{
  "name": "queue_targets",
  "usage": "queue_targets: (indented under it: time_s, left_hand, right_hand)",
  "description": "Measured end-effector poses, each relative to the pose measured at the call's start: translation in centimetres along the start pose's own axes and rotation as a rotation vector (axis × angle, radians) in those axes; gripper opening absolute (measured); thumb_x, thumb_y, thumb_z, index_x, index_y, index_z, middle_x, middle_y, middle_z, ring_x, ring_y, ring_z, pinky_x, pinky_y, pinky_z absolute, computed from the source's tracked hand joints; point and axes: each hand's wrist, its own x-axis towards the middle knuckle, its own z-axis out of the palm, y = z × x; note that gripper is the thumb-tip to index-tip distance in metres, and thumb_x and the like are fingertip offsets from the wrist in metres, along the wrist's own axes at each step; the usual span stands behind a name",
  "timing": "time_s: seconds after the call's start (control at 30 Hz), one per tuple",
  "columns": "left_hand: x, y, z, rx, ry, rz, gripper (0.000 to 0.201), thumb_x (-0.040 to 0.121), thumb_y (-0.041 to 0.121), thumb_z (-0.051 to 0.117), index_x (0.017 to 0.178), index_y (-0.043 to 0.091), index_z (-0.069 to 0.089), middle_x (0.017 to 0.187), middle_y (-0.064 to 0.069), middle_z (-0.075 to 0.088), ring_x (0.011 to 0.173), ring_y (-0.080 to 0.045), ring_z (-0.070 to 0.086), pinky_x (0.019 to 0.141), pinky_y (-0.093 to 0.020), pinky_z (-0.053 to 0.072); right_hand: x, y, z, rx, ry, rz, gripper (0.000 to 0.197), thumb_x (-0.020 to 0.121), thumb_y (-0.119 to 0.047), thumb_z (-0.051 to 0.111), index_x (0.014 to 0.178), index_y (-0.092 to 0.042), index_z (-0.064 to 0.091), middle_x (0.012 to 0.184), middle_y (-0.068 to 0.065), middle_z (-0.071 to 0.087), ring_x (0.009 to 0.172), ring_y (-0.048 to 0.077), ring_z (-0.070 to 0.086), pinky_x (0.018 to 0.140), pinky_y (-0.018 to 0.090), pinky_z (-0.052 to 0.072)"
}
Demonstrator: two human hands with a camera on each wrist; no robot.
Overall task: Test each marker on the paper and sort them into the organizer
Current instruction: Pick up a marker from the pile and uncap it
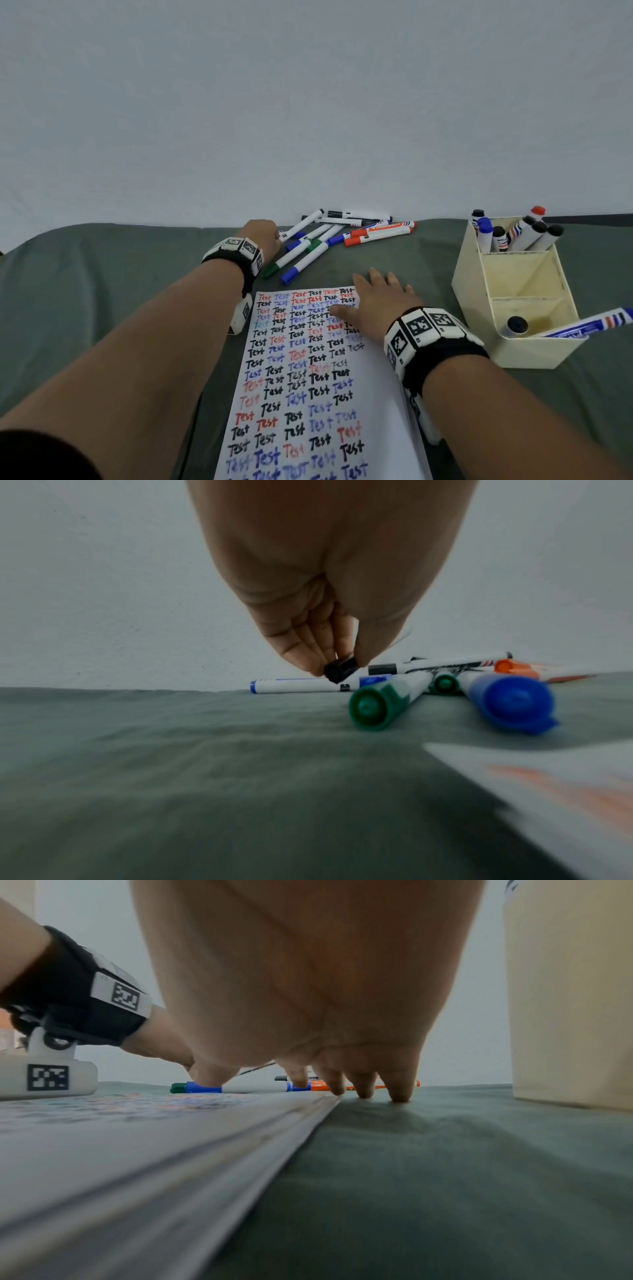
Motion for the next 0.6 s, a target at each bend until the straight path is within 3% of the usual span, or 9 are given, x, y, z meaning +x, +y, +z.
queue_targets:
  time_s: [0.1, 0.3, 0.4, 0.43, 0.5, 0.57, 0.6]
  left_hand:
    - [-1.8, -0.2, -0.2, -0.105, 0.108, -0.006, 0.015, 0.096, 0.028, 0.055, 0.093, 0.016, 0.064, 0.076, 0.003, 0.058, 0.068, -0.013, 0.053, 0.052, -0.025, 0.035]
    - [-8.4, 0.2, -2.6, -0.290, 0.223, 0.196, 0.009, 0.092, 0.029, 0.064, 0.092, 0.023, 0.058, 0.079, 0.009, 0.060, 0.071, -0.010, 0.056, 0.057, -0.021, 0.038]
    - [-12.5, 1.2, -4.1, -0.450, 0.273, 0.262, 0.012, 0.090, 0.022, 0.068, 0.091, 0.026, 0.057, 0.074, 0.018, 0.056, 0.067, 0.000, 0.053, 0.058, -0.012, 0.036]
    - [-13.7, 1.6, -4.6, -0.496, 0.281, 0.282, 0.012, 0.090, 0.019, 0.068, 0.092, 0.025, 0.058, 0.075, 0.019, 0.056, 0.067, 0.002, 0.054, 0.059, -0.009, 0.036]
    - [-15.8, 2.4, -5.4, -0.543, 0.294, 0.342, 0.009, 0.090, 0.016, 0.068, 0.097, 0.020, 0.064, 0.077, 0.021, 0.058, 0.069, 0.007, 0.056, 0.062, -0.006, 0.038]
    - [-17.7, 3.3, -6.1, -0.577, 0.317, 0.418, 0.011, 0.091, 0.012, 0.067, 0.102, 0.014, 0.067, 0.079, 0.017, 0.059, 0.071, 0.010, 0.055, 0.062, -0.004, 0.036]
    - [-18.6, 3.7, -6.4, -0.608, 0.326, 0.444, 0.013, 0.091, 0.009, 0.066, 0.104, 0.011, 0.068, 0.080, 0.011, 0.062, 0.072, 0.008, 0.054, 0.062, -0.005, 0.036]
  right_hand:
    - [-0.5, -0.2, -0.3, 0.021, 0.075, -0.001, 0.092, 0.091, -0.080, 0.035, 0.161, -0.026, 0.010, 0.170, 0.006, 0.004, 0.155, 0.035, 0.008, 0.122, 0.056, 0.020]
    - [-2.2, -0.9, -1.7, 0.114, 0.332, -0.125, 0.087, 0.098, -0.065, 0.043, 0.162, -0.023, 0.000, 0.170, 0.001, 0.009, 0.152, 0.030, 0.022, 0.117, 0.048, 0.033]
    - [-3.6, -1.1, -2.8, 0.194, 0.450, -0.212, 0.085, 0.099, -0.060, 0.047, 0.161, -0.025, 0.002, 0.165, 0.000, 0.027, 0.146, 0.026, 0.032, 0.114, 0.044, 0.038]
    - [-4.2, -1.3, -3.1, 0.233, 0.487, -0.245, 0.082, 0.098, -0.059, 0.049, 0.161, -0.026, 0.008, 0.159, 0.000, 0.037, 0.143, 0.025, 0.037, 0.111, 0.043, 0.041]
    - [-5.5, -1.6, -3.8, 0.412, 0.547, -0.328, 0.066, 0.094, -0.059, 0.058, 0.148, -0.030, 0.033, 0.136, -0.002, 0.057, 0.125, 0.018, 0.052, 0.095, 0.037, 0.047]
    - [-7.1, -2.4, -4.5, 0.753, 0.558, -0.393, 0.050, 0.084, -0.057, 0.072, 0.124, -0.038, 0.048, 0.106, -0.008, 0.063, 0.093, 0.004, 0.059, 0.076, 0.028, 0.047]
    - [-7.8, -2.8, -4.8, 0.940, 0.548, -0.403, 0.049, 0.081, -0.052, 0.078, 0.121, -0.039, 0.052, 0.097, -0.008, 0.063, 0.081, 0.002, 0.057, 0.071, 0.026, 0.049]
